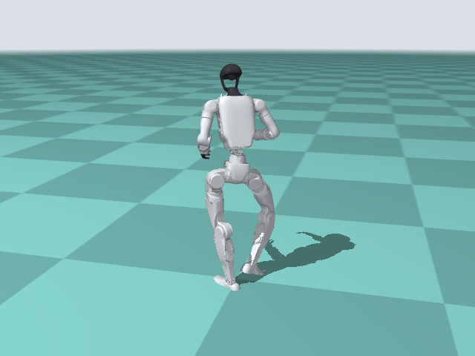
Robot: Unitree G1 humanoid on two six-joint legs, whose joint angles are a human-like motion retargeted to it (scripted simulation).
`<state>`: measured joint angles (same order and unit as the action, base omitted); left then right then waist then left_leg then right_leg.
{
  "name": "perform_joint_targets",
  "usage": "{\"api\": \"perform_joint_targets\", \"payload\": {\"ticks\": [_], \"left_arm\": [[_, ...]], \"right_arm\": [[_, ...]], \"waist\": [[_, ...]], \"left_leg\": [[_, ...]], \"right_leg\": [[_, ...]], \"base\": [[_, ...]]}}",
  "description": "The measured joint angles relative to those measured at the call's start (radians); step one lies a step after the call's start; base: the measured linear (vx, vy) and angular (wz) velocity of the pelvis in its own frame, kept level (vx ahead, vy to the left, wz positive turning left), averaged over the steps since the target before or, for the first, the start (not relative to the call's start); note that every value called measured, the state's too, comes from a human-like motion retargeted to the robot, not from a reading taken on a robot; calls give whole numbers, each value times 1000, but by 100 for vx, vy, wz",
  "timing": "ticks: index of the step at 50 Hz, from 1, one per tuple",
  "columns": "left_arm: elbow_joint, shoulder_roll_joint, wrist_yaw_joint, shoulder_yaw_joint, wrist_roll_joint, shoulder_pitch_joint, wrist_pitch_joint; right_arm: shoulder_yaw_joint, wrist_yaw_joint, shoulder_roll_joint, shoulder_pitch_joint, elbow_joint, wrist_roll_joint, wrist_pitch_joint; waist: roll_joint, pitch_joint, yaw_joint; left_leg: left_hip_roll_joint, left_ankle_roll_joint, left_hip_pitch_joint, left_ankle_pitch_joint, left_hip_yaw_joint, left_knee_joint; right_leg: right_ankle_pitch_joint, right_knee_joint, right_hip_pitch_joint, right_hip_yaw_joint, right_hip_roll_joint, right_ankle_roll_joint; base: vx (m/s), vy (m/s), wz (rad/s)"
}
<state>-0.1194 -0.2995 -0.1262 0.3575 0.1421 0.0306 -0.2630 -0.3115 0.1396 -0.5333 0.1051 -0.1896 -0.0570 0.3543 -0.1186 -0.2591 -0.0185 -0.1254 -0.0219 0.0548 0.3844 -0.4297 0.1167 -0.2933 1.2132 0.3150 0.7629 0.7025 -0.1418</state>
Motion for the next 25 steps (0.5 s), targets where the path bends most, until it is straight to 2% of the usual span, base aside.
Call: {"api": "perform_joint_targets", "payload": {"ticks": [5, 12, 18, 20, 23, 25], "left_arm": [[45, -24, -23, -10, -20, 2, -19], [131, -58, -48, -41, -28, 25, -33], [213, -90, -81, -87, -40, 48, -45], [236, -98, -93, -107, -38, 57, -43], [251, -103, -103, -120, -31, 75, -46], [262, -108, -109, -135, -16, 81, -44]], "right_arm": [[53, 59, 26, 1, -83, -7, 18], [82, 135, 45, 7, -215, -40, 35], [97, 190, 15, 18, -332, -93, 35], [94, 205, 8, 26, -358, -108, 28], [84, 217, 4, 21, -370, -115, 27], [70, 231, 2, 32, -368, -114, 23]], "waist": [[-92, 6, 60], [-120, 27, 87], [-105, 23, 46], [-70, 24, 16], [-70, 24, -8], [-33, 35, -32]], "left_leg": [[-105, 21, 3, -32, 46, -20], [-154, 50, 29, -48, 90, -51], [-136, 63, 16, 11, 71, 45], [-83, 63, -29, 75, 40, 157], [-72, 74, -67, 129, 21, 274], [-17, 79, -113, 187, 1, 376]], "right_leg": [[-19, 122, 106, -152, 199, -37], [-21, 137, 135, -264, 374, -54], [-9, 50, 92, -271, 451, -93], [-9, 11, 63, -236, 423, -100], [-4, -14, 44, -226, 456, -113], [-6, -34, 28, -196, 424, -110]], "base": [[-6, -5, 45], [-3, -7, 6], [-1, -5, -42], [0, -1, -70], [-1, 1, -46], [1, 6, -56]]}}
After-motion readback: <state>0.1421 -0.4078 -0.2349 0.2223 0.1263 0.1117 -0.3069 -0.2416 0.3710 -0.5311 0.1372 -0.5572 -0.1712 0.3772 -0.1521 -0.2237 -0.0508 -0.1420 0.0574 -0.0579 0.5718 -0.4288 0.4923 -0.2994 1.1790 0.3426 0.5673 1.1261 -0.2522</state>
